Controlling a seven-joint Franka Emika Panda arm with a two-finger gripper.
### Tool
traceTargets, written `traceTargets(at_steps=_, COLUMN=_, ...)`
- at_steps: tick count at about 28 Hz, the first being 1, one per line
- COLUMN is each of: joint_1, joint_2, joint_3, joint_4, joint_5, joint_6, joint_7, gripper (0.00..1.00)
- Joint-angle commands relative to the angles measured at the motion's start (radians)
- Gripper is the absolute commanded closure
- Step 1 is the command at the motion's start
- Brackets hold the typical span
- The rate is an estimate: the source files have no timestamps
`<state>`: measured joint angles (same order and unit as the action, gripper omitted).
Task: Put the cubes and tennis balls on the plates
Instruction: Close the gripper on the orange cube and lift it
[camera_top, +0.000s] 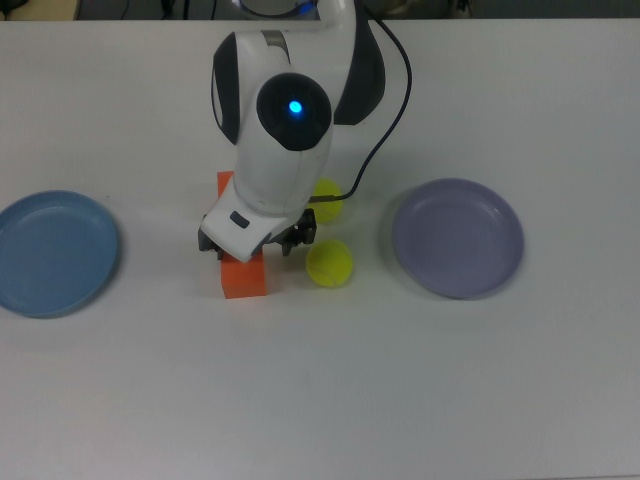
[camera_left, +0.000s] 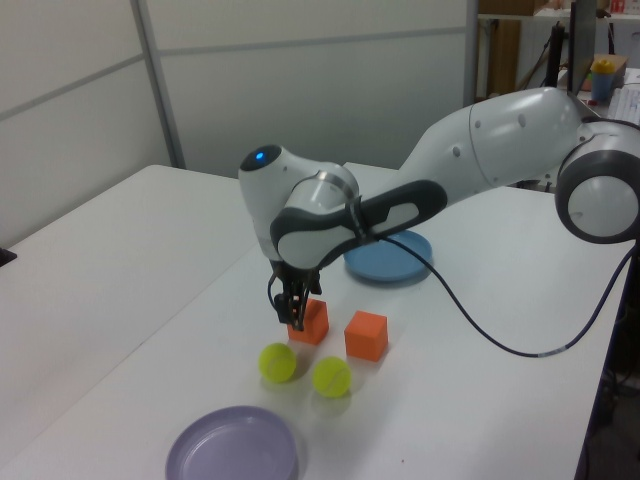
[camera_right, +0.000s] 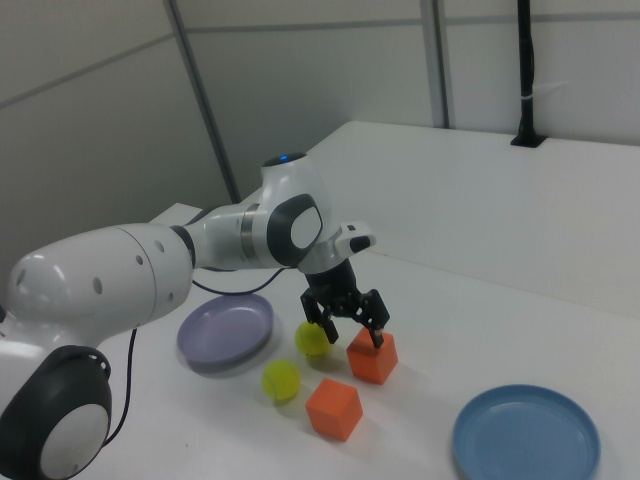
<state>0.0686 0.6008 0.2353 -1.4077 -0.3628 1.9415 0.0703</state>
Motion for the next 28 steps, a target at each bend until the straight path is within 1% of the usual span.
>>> traceTargets(at_steps=1, joint_1=0.02, joint_2=0.014, joint_3=-0.011, joint_4=-0.011, joint_5=-0.06, joint_6=0.031, joint_7=0.049, gripper=0.0)
traceTargets(at_steps=5, joint_1=0.022, joint_2=0.03, joint_3=-0.011, joint_4=-0.011, joint_5=-0.085, joint_6=0.033, joint_7=0.063, gripper=0.01)
traceTargets(at_steps=6, joint_1=0.022, joint_2=0.037, joint_3=-0.011, joint_4=-0.011, joint_5=-0.1, joint_6=0.033, joint_7=0.066, gripper=0.03)
traceTargets(at_steps=10, joint_1=0.02, joint_2=0.048, joint_3=-0.013, joint_4=-0.011, joint_5=-0.119, joint_6=0.033, joint_7=0.066, gripper=0.05)
traceTargets(at_steps=12, joint_1=0.02, joint_2=0.056, joint_3=-0.014, joint_4=-0.011, joint_5=-0.12, joint_6=0.034, joint_7=0.066, gripper=0.16)
traceTargets(at_steps=13, joint_1=0.02, joint_2=0.056, joint_3=-0.014, joint_4=-0.011, joint_5=-0.12, joint_6=0.034, joint_7=0.066, gripper=0.23)
traceTargets(at_steps=14, joint_1=0.02, joint_2=0.056, joint_3=-0.014, joint_4=-0.011, joint_5=-0.12, joint_6=0.036, joint_7=0.066, gripper=0.32)
traceTargets(at_steps=15, joint_1=0.02, joint_2=0.056, joint_3=-0.014, joint_4=-0.011, joint_5=-0.12, joint_6=0.037, joint_7=0.066, gripper=0.36)
traceTargets(at_steps=18, joint_1=0.02, joint_2=0.056, joint_3=-0.014, joint_4=-0.01, joint_5=-0.12, joint_6=0.04, joint_7=0.066, gripper=0.37)
traceTargets(at_steps=19, joint_1=0.02, joint_2=0.056, joint_3=-0.014, joint_4=-0.011, joint_5=-0.123, joint_6=0.04, joint_7=0.066, gripper=0.43)
traceTargets(at_steps=20, joint_1=0.02, joint_2=0.057, joint_3=-0.014, joint_4=-0.01, joint_5=-0.128, joint_6=0.04, joint_7=0.065, gripper=0.55)
traceTargets(at_steps=21, joint_1=0.02, joint_2=0.057, joint_3=-0.014, joint_4=-0.011, joint_5=-0.131, joint_6=0.04, joint_7=0.066, gripper=0.68)
traceTargets(at_steps=22, joint_1=0.02, joint_2=0.06, joint_3=-0.014, joint_4=-0.011, joint_5=-0.133, joint_6=0.04, joint_7=0.066, gripper=0.86)
traceTargets(at_steps=23, joint_1=0.02, joint_2=0.06, joint_3=-0.014, joint_4=-0.011, joint_5=-0.133, joint_6=0.04, joint_7=0.066, gripper=0.86)
traceTargets(at_steps=24, joint_1=0.02, joint_2=0.06, joint_3=-0.014, joint_4=-0.01, joint_5=-0.133, joint_6=0.039, joint_7=0.066, gripper=0.8)
traceTargets(at_steps=25, joint_1=0.02, joint_2=0.059, joint_3=-0.014, joint_4=-0.008, joint_5=-0.131, joint_6=0.039, joint_7=0.068, gripper=0.59)
traceTargets(at_steps=26, joint_1=0.02, joint_2=0.057, joint_3=-0.014, joint_4=-0.005, joint_5=-0.13, joint_6=0.037, joint_7=0.068, gripper=0.2)
traceTargets(at_steps=27, joint_1=0.02, joint_2=0.056, joint_3=-0.014, joint_4=-0.004, joint_5=-0.127, joint_6=0.036, joint_7=0.071, gripper=0.0)
traceTargets(at_steps=28, joint_1=0.02, joint_2=0.05, joint_3=-0.014, joint_4=-0.001, joint_5=-0.125, joint_6=0.037, joint_7=0.083, gripper=0.0)
